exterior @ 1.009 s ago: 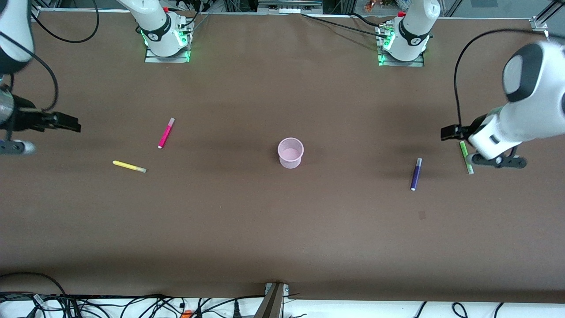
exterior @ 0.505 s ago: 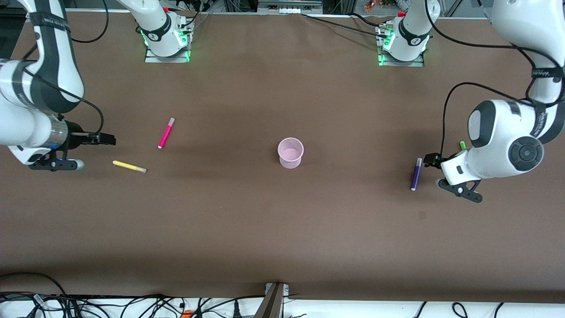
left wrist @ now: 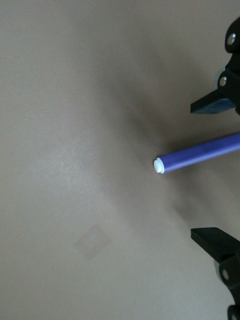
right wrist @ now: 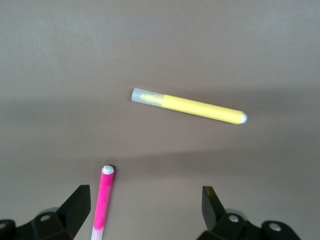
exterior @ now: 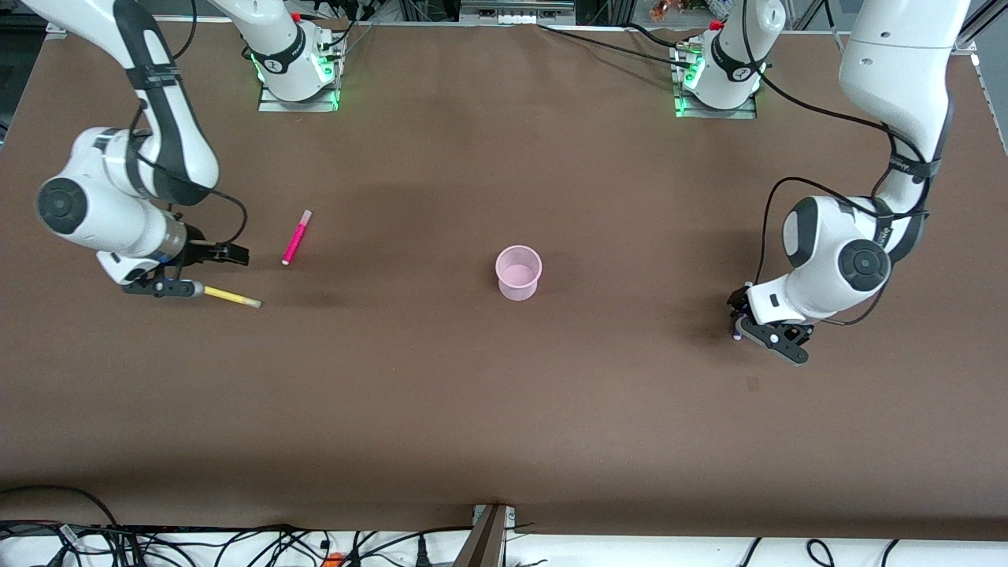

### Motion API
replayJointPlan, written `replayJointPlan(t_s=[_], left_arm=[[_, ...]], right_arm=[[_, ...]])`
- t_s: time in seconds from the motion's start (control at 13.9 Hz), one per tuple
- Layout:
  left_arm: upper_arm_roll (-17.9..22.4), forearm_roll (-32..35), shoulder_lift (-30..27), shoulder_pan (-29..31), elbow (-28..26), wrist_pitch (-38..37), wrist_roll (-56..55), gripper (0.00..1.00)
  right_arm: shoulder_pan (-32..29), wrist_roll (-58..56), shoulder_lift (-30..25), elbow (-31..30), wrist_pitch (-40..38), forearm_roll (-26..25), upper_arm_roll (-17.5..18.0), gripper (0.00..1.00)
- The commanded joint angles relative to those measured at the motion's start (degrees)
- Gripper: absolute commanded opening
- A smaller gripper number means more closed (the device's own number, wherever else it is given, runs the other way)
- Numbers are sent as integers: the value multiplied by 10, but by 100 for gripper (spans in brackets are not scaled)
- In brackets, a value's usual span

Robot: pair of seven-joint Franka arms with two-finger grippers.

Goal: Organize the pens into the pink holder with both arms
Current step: 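Reach the right gripper to the pink marker while the left gripper reaches the purple marker, then grasp the pink marker with the right gripper while the left gripper grasps the purple marker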

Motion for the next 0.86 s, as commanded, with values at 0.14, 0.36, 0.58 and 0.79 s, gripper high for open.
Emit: replayJointPlan(t_s=[0.14,0.36,0.58,0.79], left_arm=[[2,12,19,-2,-3,28,9,100],[1,12,25,-2,-3,29,8,80],[1,12,27,-2,-3,29,4,51],[1,8,35,-1,-3,29,3,27]], right_arm=[[27,36,26,-22,55,7,16,99],[30,38,49,-22,50,7,16,99],[31,39,71,-22,56,7,23,93],[31,62,71,-22,53,8,28,87]])
